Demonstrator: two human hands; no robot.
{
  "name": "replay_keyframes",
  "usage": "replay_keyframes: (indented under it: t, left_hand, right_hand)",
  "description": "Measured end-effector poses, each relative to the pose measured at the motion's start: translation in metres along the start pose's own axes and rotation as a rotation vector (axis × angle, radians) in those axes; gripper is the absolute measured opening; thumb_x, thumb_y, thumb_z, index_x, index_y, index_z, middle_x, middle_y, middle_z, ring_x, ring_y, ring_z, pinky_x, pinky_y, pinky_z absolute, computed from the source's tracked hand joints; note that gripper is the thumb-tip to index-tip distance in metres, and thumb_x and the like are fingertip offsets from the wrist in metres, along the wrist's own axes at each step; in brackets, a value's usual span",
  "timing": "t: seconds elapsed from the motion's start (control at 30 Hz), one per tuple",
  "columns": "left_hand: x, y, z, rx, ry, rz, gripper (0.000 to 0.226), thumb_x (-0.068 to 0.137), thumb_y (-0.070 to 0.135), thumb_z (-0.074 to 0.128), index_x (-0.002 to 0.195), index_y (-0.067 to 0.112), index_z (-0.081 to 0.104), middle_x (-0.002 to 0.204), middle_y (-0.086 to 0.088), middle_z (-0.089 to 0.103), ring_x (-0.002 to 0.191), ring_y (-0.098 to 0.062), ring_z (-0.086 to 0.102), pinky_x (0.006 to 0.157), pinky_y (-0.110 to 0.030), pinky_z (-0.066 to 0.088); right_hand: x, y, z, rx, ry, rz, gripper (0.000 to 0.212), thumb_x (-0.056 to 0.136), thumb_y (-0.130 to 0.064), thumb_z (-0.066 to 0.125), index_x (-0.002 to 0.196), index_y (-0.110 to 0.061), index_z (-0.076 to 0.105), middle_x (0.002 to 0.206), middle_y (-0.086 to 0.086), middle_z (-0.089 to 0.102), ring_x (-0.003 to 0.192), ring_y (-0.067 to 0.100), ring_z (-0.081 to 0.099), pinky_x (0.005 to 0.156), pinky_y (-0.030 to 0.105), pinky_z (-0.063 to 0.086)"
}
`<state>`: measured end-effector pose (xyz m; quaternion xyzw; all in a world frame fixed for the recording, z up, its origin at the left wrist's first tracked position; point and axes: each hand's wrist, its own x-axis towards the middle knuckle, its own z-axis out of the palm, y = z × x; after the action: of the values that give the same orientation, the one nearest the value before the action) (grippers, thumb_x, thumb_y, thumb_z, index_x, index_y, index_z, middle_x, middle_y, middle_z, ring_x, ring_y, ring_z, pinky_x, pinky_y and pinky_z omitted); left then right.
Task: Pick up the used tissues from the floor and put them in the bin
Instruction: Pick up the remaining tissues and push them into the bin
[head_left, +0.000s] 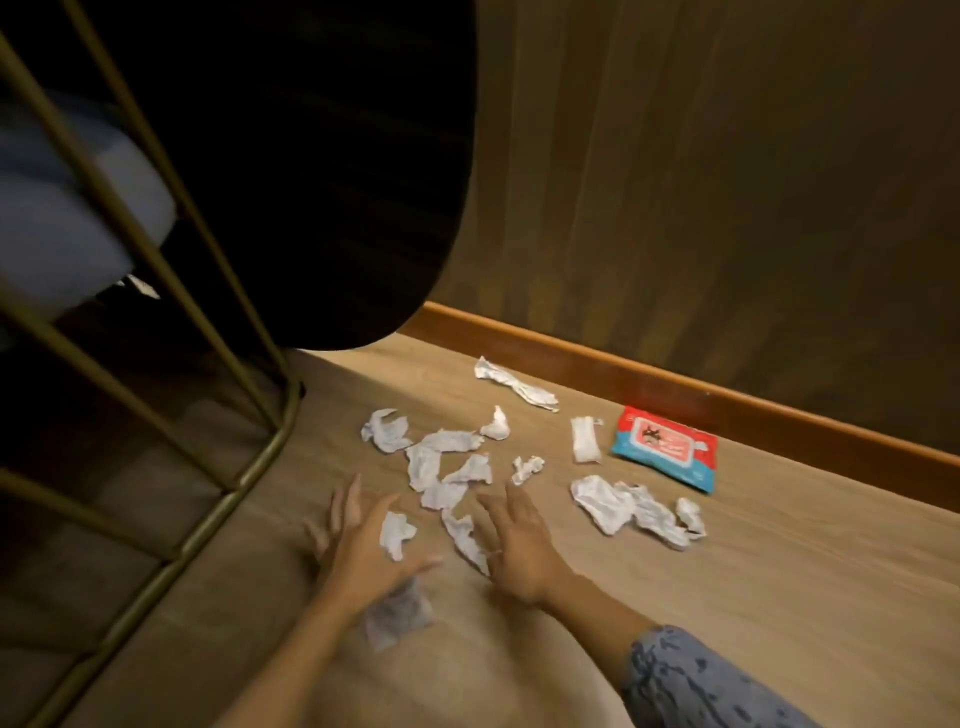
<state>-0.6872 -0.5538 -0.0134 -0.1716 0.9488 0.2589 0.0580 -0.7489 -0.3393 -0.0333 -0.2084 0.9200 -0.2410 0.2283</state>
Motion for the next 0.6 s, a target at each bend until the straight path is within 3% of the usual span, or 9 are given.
replay_keyframes:
  t: [0.07,0.13,0.2,0.3,0.37,0.43,0.5,0.57,0.6]
  left_hand:
    - [-0.018,-0.023,0.017,0.002,0.026,-0.075,0.113,0.031,0.090,0.065,0.134,0.056,0.031,0.160,-0.005,-0.010,0.147,-0.028,-0.010,0.114,-0.058,0.000]
    - [-0.029,-0.042,0.037,-0.123,0.017,-0.115,0.123,0.025,0.086,0.071,0.134,0.057,0.023,0.158,-0.008,-0.021,0.147,-0.028,-0.007,0.117,-0.044,0.007]
    - [-0.035,-0.054,0.056,-0.161,0.003,-0.109,0.118,0.026,0.089,0.069,0.133,0.057,0.030,0.160,-0.011,-0.002,0.148,-0.028,0.004,0.118,-0.040,0.016]
    - [-0.030,-0.060,0.075,-0.186,0.157,0.110,0.055,0.058,0.068,0.073,0.098,0.031,0.062,0.151,-0.006,0.037,0.143,-0.026,0.025,0.112,-0.030,0.025]
    - [-0.023,-0.053,0.078,-0.285,0.272,0.224,0.029,0.075,0.045,0.066,0.079,0.016,0.062,0.132,-0.003,0.057,0.131,-0.026,0.045,0.103,-0.028,0.038]
    - [-0.011,-0.044,0.074,-0.359,0.343,0.197,0.018,0.081,0.039,0.059,0.075,0.022,0.058,0.091,0.000,0.067,0.093,-0.022,0.061,0.078,-0.032,0.047]
    - [0.013,-0.033,0.060,-0.428,0.399,0.078,0.017,0.084,0.037,0.055,0.075,0.024,0.048,0.065,-0.001,0.056,0.063,-0.022,0.052,0.059,-0.030,0.040]
    - [0.046,-0.024,0.046,-0.503,0.425,0.001,0.011,0.085,0.020,0.060,0.094,0.021,0.054,0.078,-0.008,0.063,0.069,-0.026,0.060,0.061,-0.030,0.043]
    - [0.064,-0.017,0.037,-0.504,0.436,0.016,0.027,0.084,0.006,0.061,0.109,0.013,0.056,0.096,-0.013,0.065,0.084,-0.027,0.063,0.070,-0.031,0.047]
  right_hand:
    - [0.000,-0.003,0.032,0.019,0.020,-0.001,0.084,0.085,-0.007,0.044,0.153,-0.035,0.004,0.159,0.000,-0.021,0.145,0.027,-0.023,0.120,0.046,-0.008]
    - [-0.004,-0.002,0.058,0.011,0.067,-0.034,0.083,0.088,0.005,0.038,0.154,-0.034,0.007,0.155,-0.005,-0.025,0.141,0.021,-0.031,0.115,0.038,-0.018]
    - [-0.012,0.005,0.077,0.043,0.153,-0.099,0.069,0.094,0.004,0.036,0.151,-0.032,0.025,0.161,-0.008,-0.008,0.145,0.014,-0.024,0.118,0.031,-0.011]
    - [-0.020,0.019,0.088,0.118,0.268,-0.161,0.038,0.099,-0.010,0.046,0.132,-0.027,0.054,0.156,-0.010,0.031,0.148,0.004,0.007,0.120,0.033,0.019]
    - [-0.019,0.028,0.081,0.061,0.369,-0.190,0.023,0.101,-0.030,0.044,0.113,-0.021,0.063,0.143,-0.006,0.050,0.141,0.002,0.023,0.113,0.035,0.034]
    - [-0.010,0.031,0.061,0.028,0.455,-0.168,0.039,0.101,-0.043,0.036,0.105,-0.017,0.065,0.133,-0.001,0.057,0.136,0.004,0.029,0.109,0.040,0.037]
    - [0.008,0.033,0.035,0.045,0.514,-0.077,0.048,0.098,-0.050,0.036,0.111,-0.014,0.065,0.133,0.003,0.056,0.137,0.012,0.031,0.109,0.047,0.035]
    - [0.033,0.028,0.010,0.050,0.591,0.050,0.057,0.091,-0.064,0.043,0.114,-0.017,0.064,0.139,0.003,0.049,0.139,0.021,0.031,0.112,0.050,0.032]
    - [0.047,0.023,0.000,0.066,0.611,0.122,0.064,0.084,-0.073,0.047,0.113,-0.018,0.064,0.143,0.001,0.045,0.140,0.023,0.029,0.113,0.049,0.031]
